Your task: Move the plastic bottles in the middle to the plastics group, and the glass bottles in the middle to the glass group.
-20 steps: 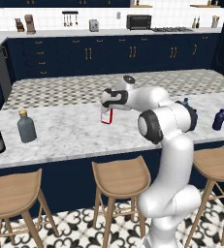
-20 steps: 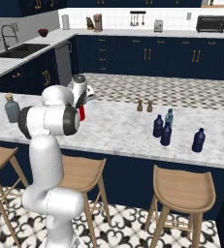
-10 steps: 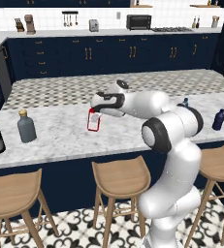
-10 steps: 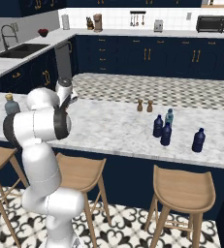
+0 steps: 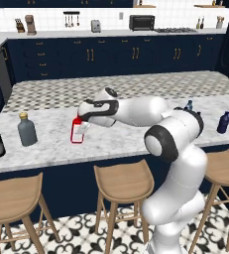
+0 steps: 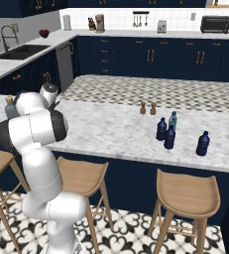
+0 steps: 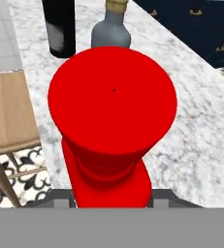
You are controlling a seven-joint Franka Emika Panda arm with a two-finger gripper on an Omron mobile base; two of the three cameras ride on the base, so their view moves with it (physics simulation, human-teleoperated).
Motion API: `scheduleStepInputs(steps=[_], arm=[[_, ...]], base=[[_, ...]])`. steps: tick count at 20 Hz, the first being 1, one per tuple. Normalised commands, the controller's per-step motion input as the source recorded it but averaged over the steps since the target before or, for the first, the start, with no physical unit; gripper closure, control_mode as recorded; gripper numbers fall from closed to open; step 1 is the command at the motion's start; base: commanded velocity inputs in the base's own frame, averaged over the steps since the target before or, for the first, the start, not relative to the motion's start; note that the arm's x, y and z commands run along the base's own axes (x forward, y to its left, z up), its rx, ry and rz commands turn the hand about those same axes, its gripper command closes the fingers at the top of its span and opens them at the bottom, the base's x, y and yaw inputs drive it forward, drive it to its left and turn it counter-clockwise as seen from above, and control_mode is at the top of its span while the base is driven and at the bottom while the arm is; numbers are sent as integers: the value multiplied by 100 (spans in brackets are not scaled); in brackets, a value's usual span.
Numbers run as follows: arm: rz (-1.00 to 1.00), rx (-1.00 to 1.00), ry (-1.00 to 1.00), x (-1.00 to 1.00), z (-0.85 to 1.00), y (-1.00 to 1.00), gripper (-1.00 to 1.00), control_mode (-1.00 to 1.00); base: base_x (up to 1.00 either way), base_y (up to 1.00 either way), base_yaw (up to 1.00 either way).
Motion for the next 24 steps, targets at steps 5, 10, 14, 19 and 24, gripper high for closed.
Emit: scheduleStepInputs(steps=[5, 10, 14, 19, 24], arm=[[19, 0, 0, -2, 0, 75, 100, -100], [18, 0, 0, -1, 0, 62, 100, -100], [18, 0, -1, 0, -1, 48, 100, -100], [11, 0, 0, 13, -4, 60, 100, -100], [1, -1, -2, 2, -2, 52, 100, -100]], base=[[0, 0, 0], [0, 0, 0], [0, 0, 0], [0, 0, 0], [0, 0, 0]])
